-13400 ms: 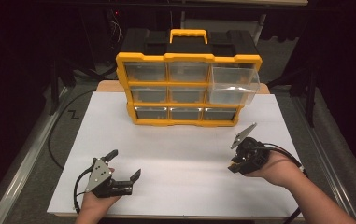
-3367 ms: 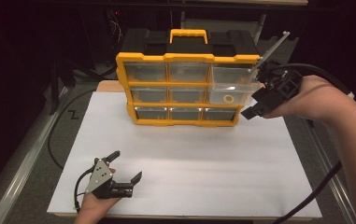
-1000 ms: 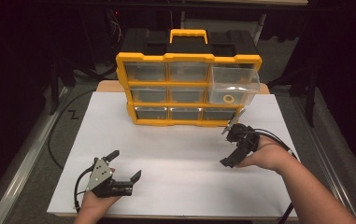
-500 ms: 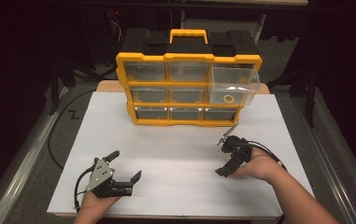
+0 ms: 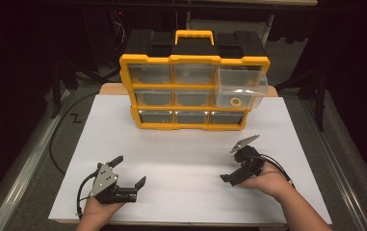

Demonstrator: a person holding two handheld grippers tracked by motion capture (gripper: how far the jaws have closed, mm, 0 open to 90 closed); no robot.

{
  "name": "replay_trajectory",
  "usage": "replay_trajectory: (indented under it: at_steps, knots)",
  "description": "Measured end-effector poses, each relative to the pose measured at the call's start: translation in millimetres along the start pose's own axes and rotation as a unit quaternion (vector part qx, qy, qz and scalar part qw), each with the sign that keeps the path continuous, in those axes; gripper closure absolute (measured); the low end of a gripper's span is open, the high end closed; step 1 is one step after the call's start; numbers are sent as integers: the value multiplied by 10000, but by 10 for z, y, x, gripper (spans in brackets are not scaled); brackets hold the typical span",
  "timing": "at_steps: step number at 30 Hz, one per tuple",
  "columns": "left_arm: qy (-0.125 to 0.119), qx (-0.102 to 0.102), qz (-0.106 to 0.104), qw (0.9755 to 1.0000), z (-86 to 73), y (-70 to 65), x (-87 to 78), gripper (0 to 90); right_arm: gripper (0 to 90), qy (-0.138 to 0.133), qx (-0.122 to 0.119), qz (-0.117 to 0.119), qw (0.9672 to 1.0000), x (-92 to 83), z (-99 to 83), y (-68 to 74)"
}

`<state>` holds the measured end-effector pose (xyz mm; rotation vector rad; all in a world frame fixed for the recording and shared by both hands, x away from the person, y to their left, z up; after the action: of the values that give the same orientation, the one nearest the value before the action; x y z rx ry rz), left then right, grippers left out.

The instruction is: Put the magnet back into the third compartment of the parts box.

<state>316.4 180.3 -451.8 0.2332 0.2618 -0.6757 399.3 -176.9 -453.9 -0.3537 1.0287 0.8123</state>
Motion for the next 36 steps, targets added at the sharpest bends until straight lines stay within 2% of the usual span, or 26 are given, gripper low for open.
replay_trajectory:
  at_steps: [4,6,9,12,16,19,22,25,27,32,36]
  knots:
    - [-36,-64,-22,10000,8,1,-10,1,9,-417,80,-65,9991,0,-49,-8]
    - [-33,-113,-64,9999,7,-1,-13,1,9,-611,46,-109,9981,-16,-74,5]
    - [-16,-130,-77,9999,3,0,-12,1,9,-1068,161,-67,9941,-53,-94,31]
    - [-30,-204,-76,9998,4,8,-18,1,9,-1478,320,-32,9885,-89,-125,57]
    - [-5,-245,-46,9997,-3,9,-30,1,9,-1998,470,41,9787,-153,-163,91]
    - [19,-220,-24,9998,0,-3,-39,1,8,-2396,586,123,9690,-205,-181,119]
    - [128,-240,-13,9996,-32,-15,-24,1,9,-2737,668,70,9595,-240,-211,138]
    - [199,-266,14,9994,-48,-19,-7,1,9,-2972,693,-200,9521,-273,-265,111]
    - [243,-275,35,9993,-52,-17,2,1,8,-3057,762,-282,9486,-277,-324,89]
    - [368,-245,22,9990,-49,-34,20,1,8,-3049,891,-227,9479,-249,-418,40]
    - [366,-249,15,9990,-41,-56,27,1,8,-3200,828,-250,9434,-282,-391,50]
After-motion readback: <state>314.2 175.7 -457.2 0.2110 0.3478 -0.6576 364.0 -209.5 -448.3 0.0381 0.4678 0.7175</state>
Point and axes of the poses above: each handheld gripper's, and its own axes: x roughly forward along the jaws, z roughly out of its top, y roughly to its left, the point moved 6 cm from there along x, roughly forward along the jaws, and after that the axes turned 6 degrees about x, right-handed, at the moved point
